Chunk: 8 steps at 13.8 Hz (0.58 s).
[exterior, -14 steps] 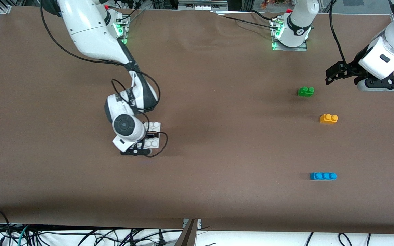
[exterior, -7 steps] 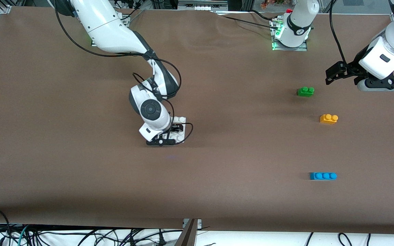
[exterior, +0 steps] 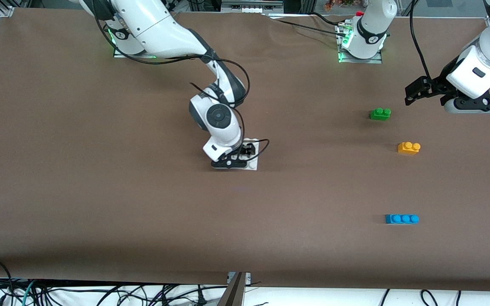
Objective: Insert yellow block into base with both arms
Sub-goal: 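Slide the white base plate with the right gripper toward the table middle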
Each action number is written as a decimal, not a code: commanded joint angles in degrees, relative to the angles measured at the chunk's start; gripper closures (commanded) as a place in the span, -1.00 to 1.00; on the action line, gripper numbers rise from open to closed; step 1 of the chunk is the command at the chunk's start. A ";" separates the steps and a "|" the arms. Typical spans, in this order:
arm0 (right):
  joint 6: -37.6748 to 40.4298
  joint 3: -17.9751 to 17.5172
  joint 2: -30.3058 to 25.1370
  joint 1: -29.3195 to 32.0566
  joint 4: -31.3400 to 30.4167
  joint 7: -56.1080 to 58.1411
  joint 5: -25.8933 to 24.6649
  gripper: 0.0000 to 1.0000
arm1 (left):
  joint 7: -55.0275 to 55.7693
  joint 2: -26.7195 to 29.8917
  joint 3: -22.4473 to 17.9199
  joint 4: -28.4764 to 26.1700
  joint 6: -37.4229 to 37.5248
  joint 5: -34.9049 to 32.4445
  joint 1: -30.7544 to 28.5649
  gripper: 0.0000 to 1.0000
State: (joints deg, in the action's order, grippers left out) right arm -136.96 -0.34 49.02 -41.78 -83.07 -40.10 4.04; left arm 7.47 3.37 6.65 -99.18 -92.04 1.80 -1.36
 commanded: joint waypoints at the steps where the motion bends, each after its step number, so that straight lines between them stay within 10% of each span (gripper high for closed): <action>1: -1.64 -0.62 4.51 -1.37 2.56 -0.77 1.41 -0.99 | -0.43 -0.30 0.03 1.01 0.98 -0.92 -0.13 -1.00; 8: -1.47 -0.62 4.68 -1.64 3.09 4.49 0.71 -0.99 | -0.43 -0.30 0.03 1.01 0.98 -0.92 -0.57 -1.00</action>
State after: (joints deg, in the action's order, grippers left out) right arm -136.97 -0.39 49.76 -42.82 -81.85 -37.62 4.06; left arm 7.46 3.37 6.50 -99.18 -92.04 1.80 -1.60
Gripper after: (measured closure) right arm 0.000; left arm 0.000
